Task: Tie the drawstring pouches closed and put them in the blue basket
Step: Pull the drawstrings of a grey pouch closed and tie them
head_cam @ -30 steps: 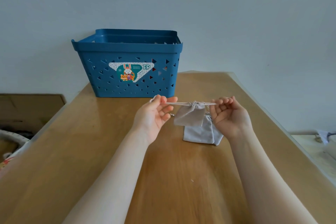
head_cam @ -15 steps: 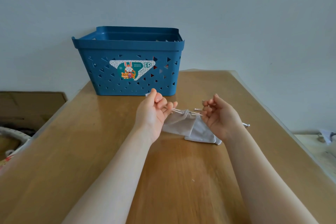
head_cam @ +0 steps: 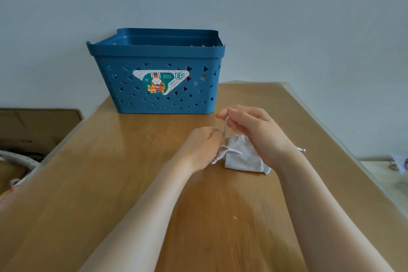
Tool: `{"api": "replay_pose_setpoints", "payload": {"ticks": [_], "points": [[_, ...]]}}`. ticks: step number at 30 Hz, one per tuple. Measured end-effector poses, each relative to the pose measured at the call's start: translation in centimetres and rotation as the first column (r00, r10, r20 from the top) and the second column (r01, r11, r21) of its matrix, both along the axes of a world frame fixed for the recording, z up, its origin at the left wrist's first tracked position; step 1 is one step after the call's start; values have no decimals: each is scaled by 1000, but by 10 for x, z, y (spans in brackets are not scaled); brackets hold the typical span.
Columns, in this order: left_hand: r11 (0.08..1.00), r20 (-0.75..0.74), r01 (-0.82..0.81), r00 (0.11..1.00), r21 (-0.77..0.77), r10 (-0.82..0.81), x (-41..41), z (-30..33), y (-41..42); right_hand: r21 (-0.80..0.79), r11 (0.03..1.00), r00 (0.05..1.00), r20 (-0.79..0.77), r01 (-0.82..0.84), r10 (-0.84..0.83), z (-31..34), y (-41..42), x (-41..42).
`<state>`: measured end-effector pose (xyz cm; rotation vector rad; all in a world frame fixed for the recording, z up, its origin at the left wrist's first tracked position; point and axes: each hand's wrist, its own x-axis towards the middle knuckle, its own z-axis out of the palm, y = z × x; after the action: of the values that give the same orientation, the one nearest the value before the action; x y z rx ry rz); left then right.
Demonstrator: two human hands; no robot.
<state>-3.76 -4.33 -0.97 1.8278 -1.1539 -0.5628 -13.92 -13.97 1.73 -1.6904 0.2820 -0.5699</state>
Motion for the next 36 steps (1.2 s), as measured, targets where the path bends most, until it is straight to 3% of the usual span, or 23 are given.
{"api": "replay_pose_setpoints", "payload": {"ticks": [4, 7, 12, 14, 18, 23, 28, 32, 36], "points": [[993, 47, 118, 992, 29, -119, -1, 1, 1, -13, 1000, 1000, -25, 17, -18, 0, 1, 0], [993, 99, 104, 989, 58, -110, -5, 3, -1, -1, 1000, 999, -44, -16, 16, 0, 3, 1], [997, -19, 79, 997, 13, -78, 1, 1, -3, -6, 1000, 994, -109, -17, 16, -5, -1, 1], [997, -98, 78, 992, -23, -80, 4, 0, -2, -94, 996, 989, -149, -12, -2, -7, -4, -1], [995, -80, 96, 992, -14, -97, 5, 3, 1, -196, 981, 979, -194, 16, -55, -8, -8, -3], [995, -61, 98, 993, -1, -98, 9, 3, 0, -206, 977, 985, -152, 47, -79, -9, -10, -5], [996, -119, 91, 989, -28, -93, 10, 2, 0, -173, 962, 974, -38, 212, -222, -10, -14, -4], [993, -251, 82, 963, -82, -100, 17, -5, 1, -35, 989, 990, 27, 143, -142, -8, -13, -6], [986, -323, 74, 939, -152, -120, 20, -8, -1, -40, 998, 998, 11, -56, 57, -5, -9, -11]]}}
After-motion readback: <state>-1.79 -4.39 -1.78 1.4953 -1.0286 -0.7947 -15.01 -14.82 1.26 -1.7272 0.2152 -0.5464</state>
